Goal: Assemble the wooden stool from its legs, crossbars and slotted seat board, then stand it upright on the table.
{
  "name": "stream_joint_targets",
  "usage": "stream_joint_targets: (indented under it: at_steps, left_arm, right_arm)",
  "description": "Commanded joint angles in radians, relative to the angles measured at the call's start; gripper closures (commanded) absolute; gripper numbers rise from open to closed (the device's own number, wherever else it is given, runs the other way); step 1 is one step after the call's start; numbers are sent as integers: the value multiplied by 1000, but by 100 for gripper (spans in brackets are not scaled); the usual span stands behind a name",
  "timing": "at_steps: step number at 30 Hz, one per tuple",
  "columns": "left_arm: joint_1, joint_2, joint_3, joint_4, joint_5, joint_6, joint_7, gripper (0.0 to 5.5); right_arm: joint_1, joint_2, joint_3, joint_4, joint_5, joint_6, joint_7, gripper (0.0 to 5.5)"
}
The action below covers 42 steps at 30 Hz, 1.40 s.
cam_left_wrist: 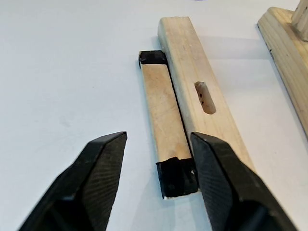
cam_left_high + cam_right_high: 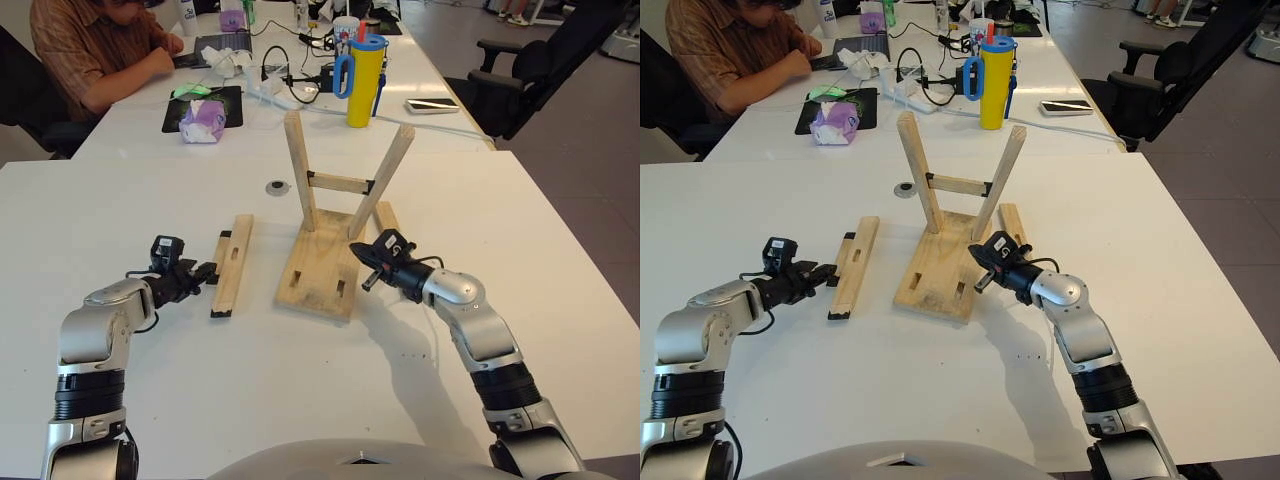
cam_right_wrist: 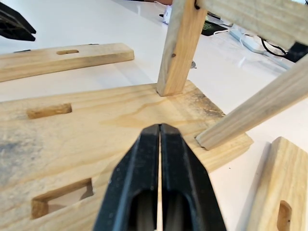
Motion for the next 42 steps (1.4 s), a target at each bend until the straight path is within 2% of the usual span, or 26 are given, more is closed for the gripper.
stream_joint_targets:
  at_steps: [1, 6, 12, 19, 25, 33, 42]
  left_arm:
    - [10, 0, -22, 24, 2, -13, -2, 301]
    - [27, -10, -23, 56, 9, -37, 19, 301]
    - [-5, -59, 82, 25, -84, -3, 51, 301]
    - [29, -44, 21, 38, -59, -7, 56, 301]
    - [37, -51, 28, 51, -61, -18, 78, 301]
    - [13, -84, 100, 71, -111, -5, 109, 301]
    - [35, -81, 56, 52, -107, 3, 99, 301]
  right_arm:
    - [-10, 11, 14, 10, 2, 11, -11, 550]
    - [-12, 13, 21, 5, 4, 18, -12, 550]
    - [-5, 8, 19, 15, 6, 19, -9, 550]
    - [-13, 12, 35, 7, -2, 29, -16, 550]
    - [-8, 13, 39, 14, 0, 31, -19, 550]
    - [-7, 18, 46, 23, -2, 29, -24, 550]
    - [-10, 18, 52, 38, -5, 24, -23, 550]
